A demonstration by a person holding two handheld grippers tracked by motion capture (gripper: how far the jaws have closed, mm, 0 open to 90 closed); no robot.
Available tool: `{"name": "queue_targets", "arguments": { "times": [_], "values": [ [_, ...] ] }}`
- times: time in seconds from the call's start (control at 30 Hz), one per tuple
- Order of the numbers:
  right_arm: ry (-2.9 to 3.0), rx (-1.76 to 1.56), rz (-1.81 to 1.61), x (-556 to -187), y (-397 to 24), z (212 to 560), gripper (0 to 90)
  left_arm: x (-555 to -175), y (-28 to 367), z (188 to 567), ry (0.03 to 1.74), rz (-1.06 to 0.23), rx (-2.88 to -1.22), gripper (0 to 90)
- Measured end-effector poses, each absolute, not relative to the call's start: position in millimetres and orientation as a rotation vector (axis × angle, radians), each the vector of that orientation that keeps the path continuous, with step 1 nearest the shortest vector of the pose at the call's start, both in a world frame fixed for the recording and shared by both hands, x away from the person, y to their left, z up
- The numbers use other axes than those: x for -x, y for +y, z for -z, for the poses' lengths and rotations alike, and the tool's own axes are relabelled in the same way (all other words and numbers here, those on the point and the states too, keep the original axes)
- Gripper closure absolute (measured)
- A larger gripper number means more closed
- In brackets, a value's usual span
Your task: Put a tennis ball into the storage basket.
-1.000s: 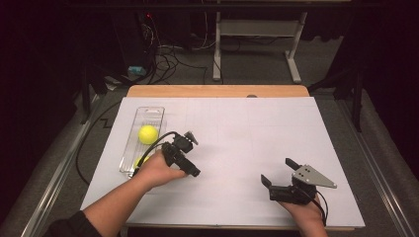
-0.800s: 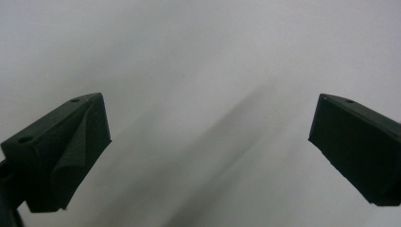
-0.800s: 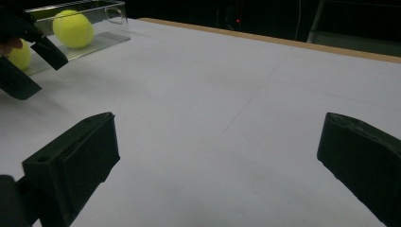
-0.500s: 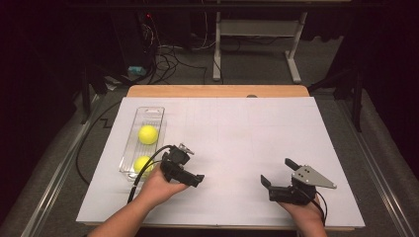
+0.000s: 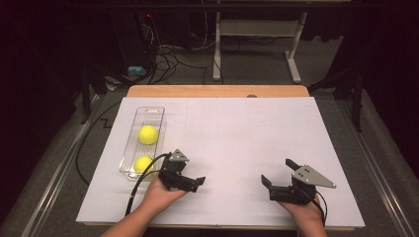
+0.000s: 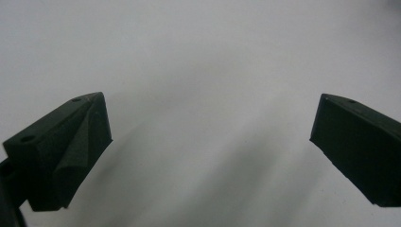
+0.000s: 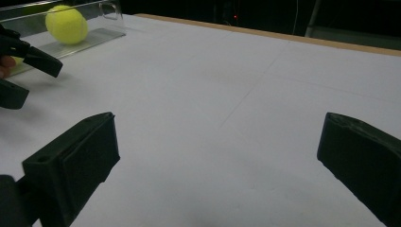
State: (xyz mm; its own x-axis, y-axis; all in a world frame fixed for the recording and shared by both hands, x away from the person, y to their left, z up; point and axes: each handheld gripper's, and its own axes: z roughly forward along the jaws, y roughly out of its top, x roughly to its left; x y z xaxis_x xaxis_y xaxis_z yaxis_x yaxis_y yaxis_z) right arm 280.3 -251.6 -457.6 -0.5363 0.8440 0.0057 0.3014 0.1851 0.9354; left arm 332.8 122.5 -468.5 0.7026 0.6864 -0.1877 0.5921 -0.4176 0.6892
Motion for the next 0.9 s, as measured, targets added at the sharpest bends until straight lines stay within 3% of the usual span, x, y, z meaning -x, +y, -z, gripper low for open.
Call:
{"name": "queue_targets", "arguments": {
  "times": [0.27,0.63,0.9],
  "values": [
    [1.936,-1.091,-1.33,-281.9,-252.9,460.5,0.0,-329.6,125.3,468.1,0.875,-0.149,-2.055,0.6],
    [1.907,-1.128,-1.324,-279.8,-257.0,459.6,0.0,-312.5,141.7,448.8,0.744,-0.277,-1.878,0.7],
    [1.87,-1.122,-1.346,-271.6,-261.3,452.5,0.0,-306.8,159.2,442.4,0.738,-0.231,-1.8,2.1]
  ]
}}
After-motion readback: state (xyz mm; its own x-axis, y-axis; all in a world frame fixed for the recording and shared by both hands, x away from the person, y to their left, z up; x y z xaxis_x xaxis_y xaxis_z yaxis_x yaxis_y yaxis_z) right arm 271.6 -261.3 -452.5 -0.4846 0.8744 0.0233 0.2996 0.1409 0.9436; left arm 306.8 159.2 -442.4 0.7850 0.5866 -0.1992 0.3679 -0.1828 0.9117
